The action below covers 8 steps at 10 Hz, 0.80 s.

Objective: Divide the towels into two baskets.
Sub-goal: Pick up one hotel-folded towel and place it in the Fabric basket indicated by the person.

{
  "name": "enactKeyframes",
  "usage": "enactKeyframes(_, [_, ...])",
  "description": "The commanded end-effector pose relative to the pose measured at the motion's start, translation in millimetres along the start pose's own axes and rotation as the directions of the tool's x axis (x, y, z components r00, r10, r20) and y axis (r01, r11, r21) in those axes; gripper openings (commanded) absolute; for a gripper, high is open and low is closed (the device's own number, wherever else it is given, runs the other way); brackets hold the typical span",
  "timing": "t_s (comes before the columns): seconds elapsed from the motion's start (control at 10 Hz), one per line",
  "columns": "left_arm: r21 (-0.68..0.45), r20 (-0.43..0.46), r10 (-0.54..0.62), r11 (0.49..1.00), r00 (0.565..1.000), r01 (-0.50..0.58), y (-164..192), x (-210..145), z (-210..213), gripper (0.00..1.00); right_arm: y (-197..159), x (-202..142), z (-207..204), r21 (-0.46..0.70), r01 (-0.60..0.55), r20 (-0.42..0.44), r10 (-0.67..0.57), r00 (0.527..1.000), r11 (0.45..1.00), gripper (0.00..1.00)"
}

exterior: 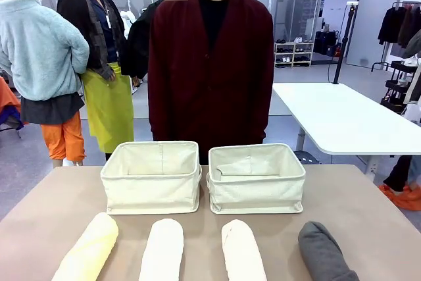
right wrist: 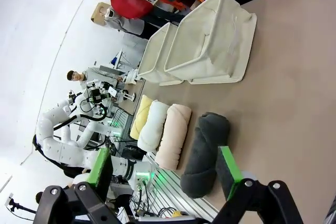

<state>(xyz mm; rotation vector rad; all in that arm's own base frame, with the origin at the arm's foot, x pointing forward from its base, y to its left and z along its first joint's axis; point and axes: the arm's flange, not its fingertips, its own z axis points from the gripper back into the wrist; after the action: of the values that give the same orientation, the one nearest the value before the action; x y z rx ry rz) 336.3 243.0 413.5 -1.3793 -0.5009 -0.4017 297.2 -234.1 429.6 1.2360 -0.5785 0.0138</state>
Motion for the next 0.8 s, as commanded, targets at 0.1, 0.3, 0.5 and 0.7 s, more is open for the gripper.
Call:
enactKeyframes(0.1, [0.006, -0.003, 0.000, 1.000, 1.000, 0.001, -2.3, -2.3, 2.4, 1.00, 2.4, -2.0, 0.7, 0.006, -0.006, 0.005, 0.006, 1.000, 1.000, 1.00])
enactKeyframes(0.3, [0.006, -0.003, 0.000, 1.000, 1.000, 0.001, -2.3, -2.3, 2.4, 1.00, 2.4, -2.0, 0.7, 0.006, -0.006, 0.005, 0.006, 1.000, 1.000, 1.00])
enactKeyframes(0.5, [0.006, -0.003, 0.000, 1.000, 1.000, 0.001, -2.3, -2.3, 2.4, 1.00, 2.4, -2.0, 0.7, 0.006, -0.006, 0.005, 0.006, 1.000, 1.000, 1.00])
enactKeyframes(0.7, [0.006, -0.003, 0.000, 1.000, 1.000, 0.001, -2.3, -2.3, 2.4, 1.00, 2.4, -2.0, 0.7, 0.006, -0.006, 0.005, 0.006, 1.000, 1.000, 1.00])
